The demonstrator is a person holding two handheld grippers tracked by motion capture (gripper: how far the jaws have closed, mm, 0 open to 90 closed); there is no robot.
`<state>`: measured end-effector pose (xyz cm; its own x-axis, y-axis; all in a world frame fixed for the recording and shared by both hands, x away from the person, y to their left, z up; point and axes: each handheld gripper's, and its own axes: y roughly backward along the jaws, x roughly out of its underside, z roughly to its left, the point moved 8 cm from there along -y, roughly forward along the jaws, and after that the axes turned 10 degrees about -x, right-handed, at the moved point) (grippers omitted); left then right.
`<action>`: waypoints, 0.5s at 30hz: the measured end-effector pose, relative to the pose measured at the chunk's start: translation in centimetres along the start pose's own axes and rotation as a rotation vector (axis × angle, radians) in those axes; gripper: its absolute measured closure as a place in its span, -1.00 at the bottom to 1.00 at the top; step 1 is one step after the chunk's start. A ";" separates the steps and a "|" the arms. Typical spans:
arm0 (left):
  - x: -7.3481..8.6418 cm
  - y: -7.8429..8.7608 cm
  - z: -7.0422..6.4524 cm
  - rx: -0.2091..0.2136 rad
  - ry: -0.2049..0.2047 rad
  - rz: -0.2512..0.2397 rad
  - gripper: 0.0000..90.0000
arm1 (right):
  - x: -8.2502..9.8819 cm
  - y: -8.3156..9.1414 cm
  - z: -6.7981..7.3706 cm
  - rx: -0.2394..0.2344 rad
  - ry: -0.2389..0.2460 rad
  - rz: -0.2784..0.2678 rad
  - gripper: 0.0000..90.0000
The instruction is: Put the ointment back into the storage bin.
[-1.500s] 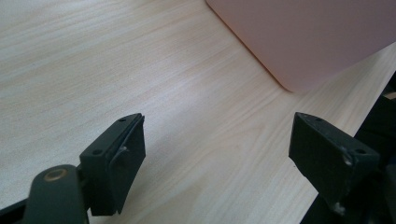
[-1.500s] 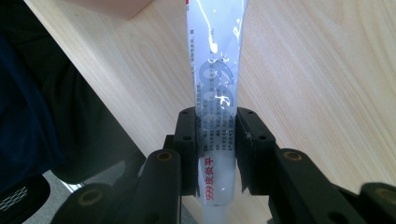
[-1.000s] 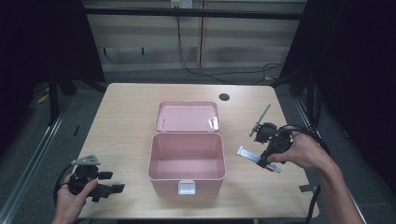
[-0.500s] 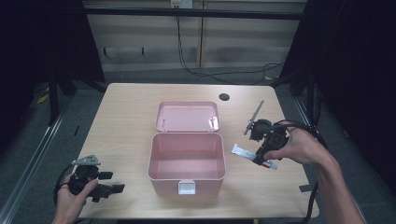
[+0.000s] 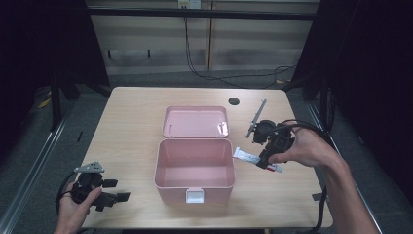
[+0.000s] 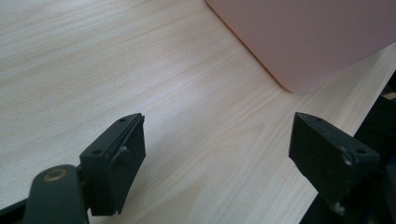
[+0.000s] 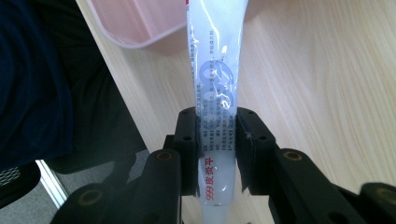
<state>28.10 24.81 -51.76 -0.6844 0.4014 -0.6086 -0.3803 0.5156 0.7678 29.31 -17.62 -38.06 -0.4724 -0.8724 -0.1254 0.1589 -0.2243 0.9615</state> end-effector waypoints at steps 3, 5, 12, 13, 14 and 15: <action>0.0 0.0 0.0 0.003 0.000 0.001 -0.59 | -0.7 -0.2 0.2 -0.001 0.019 0.011 0.59; 0.0 0.0 0.0 0.003 -0.001 0.001 -0.59 | -1.3 -0.1 0.4 -0.003 0.032 0.012 0.59; 0.0 0.0 0.0 0.005 -0.001 -0.002 -0.59 | -3.2 -0.3 1.0 0.004 0.077 0.033 0.59; 0.0 0.0 0.0 0.004 -0.005 -0.002 -0.59 | -3.4 -0.5 1.1 0.002 0.083 0.035 0.59; 0.0 0.0 0.0 0.004 -0.006 0.000 -0.59 | -3.6 -0.6 1.1 0.002 0.087 0.038 0.59; 0.0 0.0 0.0 0.005 -0.006 0.000 -0.59 | -3.8 -0.7 1.2 -0.001 0.088 0.042 0.59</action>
<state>28.11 24.83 -51.71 -0.6806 0.4057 -0.6100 -0.3777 0.5192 0.7667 29.94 -13.67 -38.01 -0.3876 -0.9157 -0.1061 0.1781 -0.1874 0.9660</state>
